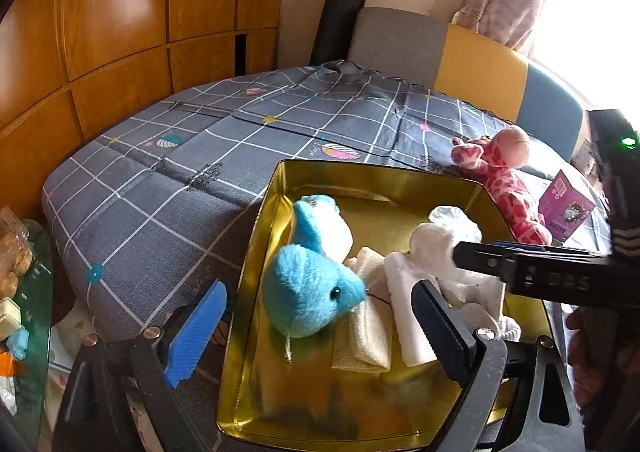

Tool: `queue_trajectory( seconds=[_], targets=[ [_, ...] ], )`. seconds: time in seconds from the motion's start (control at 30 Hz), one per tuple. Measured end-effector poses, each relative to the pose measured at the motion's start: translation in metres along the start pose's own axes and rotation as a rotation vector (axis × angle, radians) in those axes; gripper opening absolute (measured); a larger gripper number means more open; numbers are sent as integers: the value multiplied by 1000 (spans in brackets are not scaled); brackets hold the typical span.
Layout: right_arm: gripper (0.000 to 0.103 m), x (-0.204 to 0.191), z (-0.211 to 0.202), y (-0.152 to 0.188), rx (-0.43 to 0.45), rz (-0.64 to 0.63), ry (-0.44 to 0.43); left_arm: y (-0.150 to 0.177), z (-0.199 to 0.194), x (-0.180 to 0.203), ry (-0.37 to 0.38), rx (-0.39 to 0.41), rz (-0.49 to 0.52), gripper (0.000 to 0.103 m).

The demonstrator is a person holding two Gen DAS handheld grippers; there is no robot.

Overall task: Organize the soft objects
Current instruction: 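Carry the plastic bag bundle with the right tool into the gold tray and release, then move the left tool to the brown scrunchie while the right tool approaches the red fuzzy mitten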

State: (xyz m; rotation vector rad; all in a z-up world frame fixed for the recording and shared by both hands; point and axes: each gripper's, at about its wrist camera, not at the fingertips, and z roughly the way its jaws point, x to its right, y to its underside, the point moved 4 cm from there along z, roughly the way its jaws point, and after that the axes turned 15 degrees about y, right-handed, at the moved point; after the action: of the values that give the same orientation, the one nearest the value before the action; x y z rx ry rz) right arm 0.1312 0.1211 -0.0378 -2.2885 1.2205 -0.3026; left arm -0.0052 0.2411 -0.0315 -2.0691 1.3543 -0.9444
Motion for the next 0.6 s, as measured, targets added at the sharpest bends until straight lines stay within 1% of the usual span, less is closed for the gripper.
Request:
queue_trajectory(
  seconds=[0.2,0.6],
  targets=[
    [64,26,-28,20,46,21,46,0,-5,14,19,7,29,94],
    [64,98,-62,69,68,105,153,5,-8,54,68,-12,115,94]
  ],
)
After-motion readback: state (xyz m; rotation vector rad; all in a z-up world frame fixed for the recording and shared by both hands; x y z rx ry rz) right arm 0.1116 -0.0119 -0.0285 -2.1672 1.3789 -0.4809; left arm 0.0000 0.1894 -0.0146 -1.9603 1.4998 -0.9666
